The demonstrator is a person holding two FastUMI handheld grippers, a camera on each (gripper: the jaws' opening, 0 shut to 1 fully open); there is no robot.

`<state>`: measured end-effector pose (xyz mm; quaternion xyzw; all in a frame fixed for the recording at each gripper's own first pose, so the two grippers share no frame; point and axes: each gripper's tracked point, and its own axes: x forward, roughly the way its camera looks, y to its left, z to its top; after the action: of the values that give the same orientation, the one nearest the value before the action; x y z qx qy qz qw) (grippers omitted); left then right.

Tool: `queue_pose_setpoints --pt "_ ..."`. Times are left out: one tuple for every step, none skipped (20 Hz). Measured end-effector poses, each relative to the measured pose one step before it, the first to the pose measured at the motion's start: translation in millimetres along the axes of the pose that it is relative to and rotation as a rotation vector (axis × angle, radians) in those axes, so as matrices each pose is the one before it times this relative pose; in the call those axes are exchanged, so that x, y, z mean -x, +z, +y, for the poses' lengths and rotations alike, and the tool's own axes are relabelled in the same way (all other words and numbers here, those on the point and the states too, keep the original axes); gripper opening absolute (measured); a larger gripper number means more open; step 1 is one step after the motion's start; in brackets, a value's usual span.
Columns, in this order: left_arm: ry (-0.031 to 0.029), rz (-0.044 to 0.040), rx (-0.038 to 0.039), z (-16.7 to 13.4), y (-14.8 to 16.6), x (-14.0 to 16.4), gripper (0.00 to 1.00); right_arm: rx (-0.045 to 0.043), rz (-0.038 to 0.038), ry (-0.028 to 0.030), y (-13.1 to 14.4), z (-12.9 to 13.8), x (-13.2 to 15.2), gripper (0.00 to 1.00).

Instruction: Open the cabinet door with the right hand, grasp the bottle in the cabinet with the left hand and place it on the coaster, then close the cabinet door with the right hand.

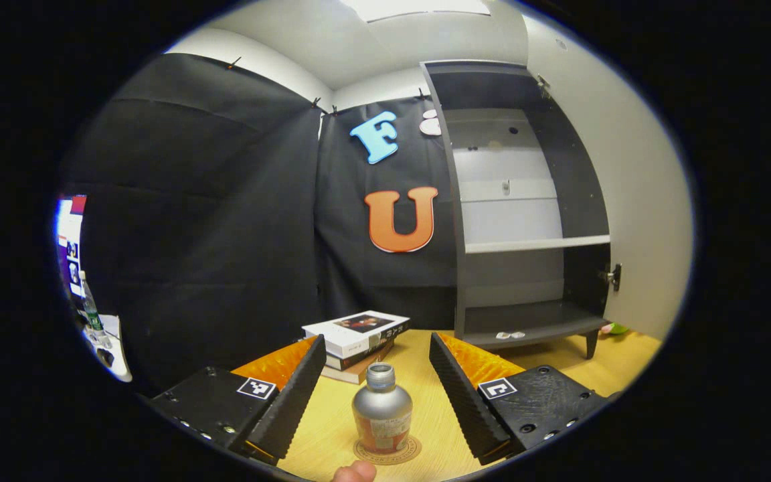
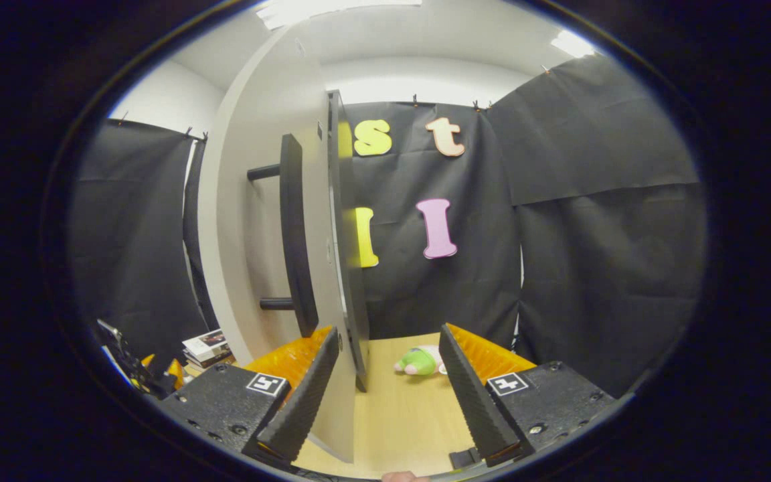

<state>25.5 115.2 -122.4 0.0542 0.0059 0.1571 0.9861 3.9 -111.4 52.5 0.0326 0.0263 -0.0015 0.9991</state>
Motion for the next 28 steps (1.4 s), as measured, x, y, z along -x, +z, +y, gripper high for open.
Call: queue_pose_setpoints --pt "-0.00797 0.00924 -0.00287 -1.50 12.99 2.93 0.94 -0.00059 0.00030 -0.00283 -0.69 -1.79 -0.20 0.94" --pt "-0.00048 0.01320 0.00159 -0.05 11.33 2.15 0.94 -0.00875 -0.00412 -0.00028 0.41 -1.23 1.26 0.94" --pt "-0.00578 0.01358 0.00573 -2.31 9.95 1.26 0.94 -0.01758 -0.01656 0.01016 3.51 1.11 2.19 0.94" --pt "-0.00426 0.00994 0.00562 -2.51 8.84 3.25 0.94 -0.01441 -0.01606 0.00419 3.77 0.08 0.73 0.95" --pt "-0.00373 0.00016 0.00319 -1.79 11.55 2.37 0.94 -0.00602 -0.01227 -0.00669 2.40 -4.62 1.24 0.94" --pt "-0.01412 -0.00464 -0.00251 -3.30 12.74 1.56 0.94 0.00146 -0.00926 -0.00935 2.74 -5.80 0.26 0.94" --pt "-0.02310 -0.00236 -0.00985 -6.15 11.42 1.82 0.94 0.00097 -0.00689 -0.00808 1.86 -4.67 -1.66 0.94" --pt "-0.01786 -0.00747 -0.01095 -4.82 11.41 2.29 0.94 -0.00347 -0.00448 0.00054 3.08 -1.89 -2.78 0.94" --pt "-0.01885 -0.00734 -0.01044 -3.42 10.73 0.85 0.94 -0.00417 -0.00614 0.00330 3.21 1.28 -2.90 0.94" --pt "-0.01639 -0.00302 -0.00940 -4.44 9.92 1.25 0.94 -0.00078 -0.00823 0.00471 3.27 0.61 -3.35 0.94" --pt "-0.01088 0.00077 -0.00733 -3.68 8.20 1.27 0.94 0.00374 -0.00867 0.00612 3.69 1.33 -3.28 0.94" --pt "-0.01092 0.00229 -0.00330 -3.34 6.70 1.78 0.94 0.00834 -0.00295 0.00385 2.12 1.11 -3.66 0.94" --pt "-0.00800 0.00158 -0.00389 -4.57 5.84 -0.04 0.94 0.00611 -0.00185 0.00359 0.91 0.81 -2.89 0.94" --pt "-0.00767 -0.00431 -0.00600 -4.10 6.87 1.68 0.94 0.00375 0.00460 0.00823 -0.09 3.20 -3.55 0.94" --pt "-0.00499 -0.01240 -0.01074 -2.94 7.82 1.42 0.94 0.00600 0.00671 0.00861 -0.87 5.44 -3.24 0.94" --pt "-0.00153 -0.00850 -0.01154 -1.82 4.72 0.61 0.94 0.01346 -0.00667 -0.00853 1.26 -1.05 0.17 0.94" --pt "-0.00440 -0.00381 -0.00924 -3.58 0.45 1.15 0.94 0.00905 -0.00805 -0.00328 3.80 -0.04 -0.50 0.93" --pt "-0.00675 -0.00190 -0.00412 -3.47 -0.85 1.86 0.94 -0.00395 -0.00082 0.00347 0.61 3.30 -1.77 0.93" --pt "-0.00946 -0.00138 -0.00121 -3.51 -1.79 3.22 0.94 -0.00471 0.00145 0.00613 -2.18 3.22 -0.21 0.89" --pt "-0.00781 0.00364 -0.00232 -2.31 -2.27 2.43 0.94 -0.00822 0.00249 0.01290 -0.63 3.88 -0.78 0.91" --pt "-0.00591 0.00550 -0.00277 -0.93 -4.91 0.56 0.94 -0.01538 0.00815 0.01435 -2.16 3.85 -0.51 0.90" --pt "-0.00467 0.00689 0.00087 -1.31 -3.83 0.04 0.95 -0.01938 0.00457 0.01293 -1.74 5.54 0.43 0.90" --pt "-0.00530 0.00797 0.00329 -0.50 -3.02 0.35 0.96 -0.01881 0.00020 0.01149 -1.93 5.74 0.83 0.85" --pt "-0.00518 0.00539 0.00715 0.55 -5.05 1.87 0.96 -0.02112 -0.01041 0.01146 -0.72 7.69 -0.16 0.90" --pt "-0.00222 0.00047 0.00863 0.76 -1.95 -0.09 0.96 -0.01690 -0.00518 0.01482 -1.65 8.41 -0.69 0.90" --pt "-0.00298 0.00287 0.00750 0.84 -2.10 0.16 0.96 -0.01072 -0.00040 0.01924 -2.77 10.73 -1.67 0.90" --pt "-0.00240 0.00305 0.00536 2.22 -2.31 0.26 0.96 -0.00629 0.00599 0.02194 -4.53 12.48 -0.26 0.85" --pt "-0.00293 0.00448 0.00301 1.89 -1.67 -0.29 0.96 -0.00286 0.00481 0.02369 -3.57 12.94 -2.58 0.90"
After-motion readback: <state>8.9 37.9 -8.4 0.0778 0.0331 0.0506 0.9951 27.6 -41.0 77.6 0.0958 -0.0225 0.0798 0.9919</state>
